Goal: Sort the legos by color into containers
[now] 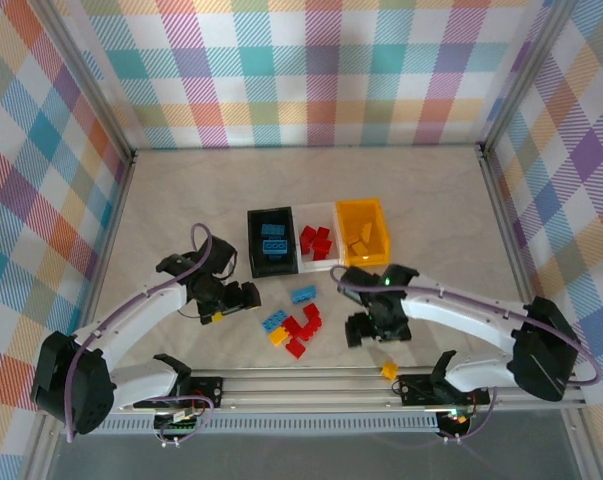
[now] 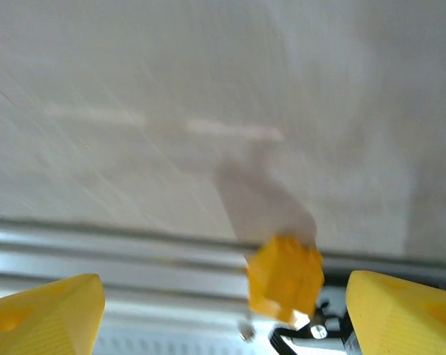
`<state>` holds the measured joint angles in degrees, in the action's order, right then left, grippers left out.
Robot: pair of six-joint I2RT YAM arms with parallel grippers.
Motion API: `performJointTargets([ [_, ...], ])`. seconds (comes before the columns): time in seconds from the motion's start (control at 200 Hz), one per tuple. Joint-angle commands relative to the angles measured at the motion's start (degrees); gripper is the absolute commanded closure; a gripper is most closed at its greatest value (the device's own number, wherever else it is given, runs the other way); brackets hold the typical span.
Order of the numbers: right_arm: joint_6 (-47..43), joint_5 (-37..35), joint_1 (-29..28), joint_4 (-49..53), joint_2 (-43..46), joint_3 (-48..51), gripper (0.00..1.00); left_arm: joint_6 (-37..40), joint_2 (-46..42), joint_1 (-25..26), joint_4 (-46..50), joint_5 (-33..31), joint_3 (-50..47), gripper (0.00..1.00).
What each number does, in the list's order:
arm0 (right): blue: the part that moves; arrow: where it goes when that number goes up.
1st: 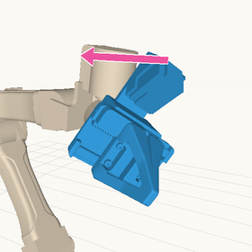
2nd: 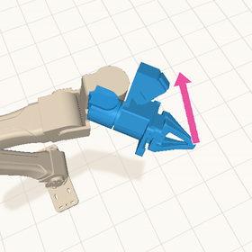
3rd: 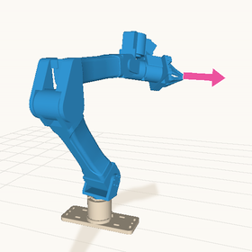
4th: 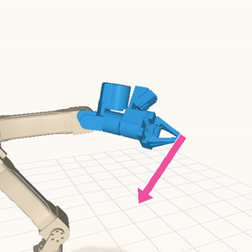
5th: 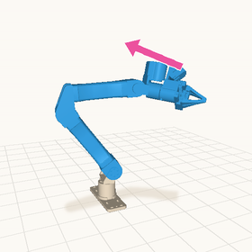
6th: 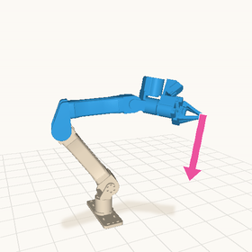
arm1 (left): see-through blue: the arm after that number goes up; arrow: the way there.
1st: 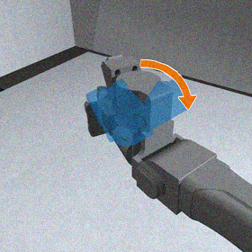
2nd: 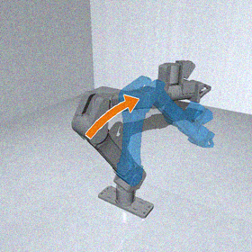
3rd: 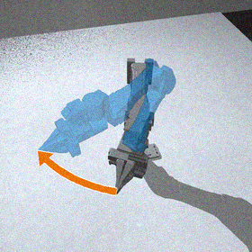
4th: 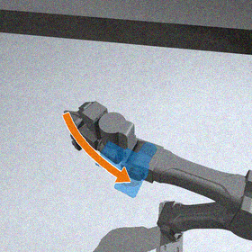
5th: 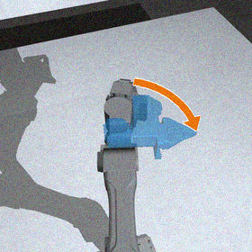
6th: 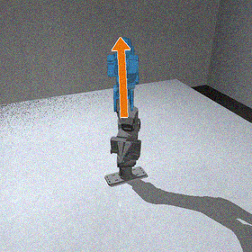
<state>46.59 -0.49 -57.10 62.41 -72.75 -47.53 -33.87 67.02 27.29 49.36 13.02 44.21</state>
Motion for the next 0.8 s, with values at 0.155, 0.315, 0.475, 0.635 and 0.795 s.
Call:
performJointTargets([
  [0.155,14.7,4.3,-9.7,5.1,4.9,9.4,0.16,-0.7,3.3,1.7,-1.3,1.5,1.7,0.11],
  [0.315,14.9,4.0,-9.4,-0.2,4.4,11.9,0.19,-0.7,3.2,1.9,-0.9,1.5,2.1,0.11],
  [0.475,15.8,4.5,-8.4,-8.7,2.9,16.6,0.25,-1.4,1.9,1.9,-0.5,1.2,1.6,0.11],
  [0.635,11.5,3.0,-5.1,-11.2,-0.3,15.6,0.31,-2.0,1.3,1.9,-0.4,1.3,1.2,0.11],
  [0.795,8.8,2.6,-3.9,-12.6,-4.5,13.4,0.38,-2.4,0.4,1.9,0.2,1.0,1.2,0.11],
])
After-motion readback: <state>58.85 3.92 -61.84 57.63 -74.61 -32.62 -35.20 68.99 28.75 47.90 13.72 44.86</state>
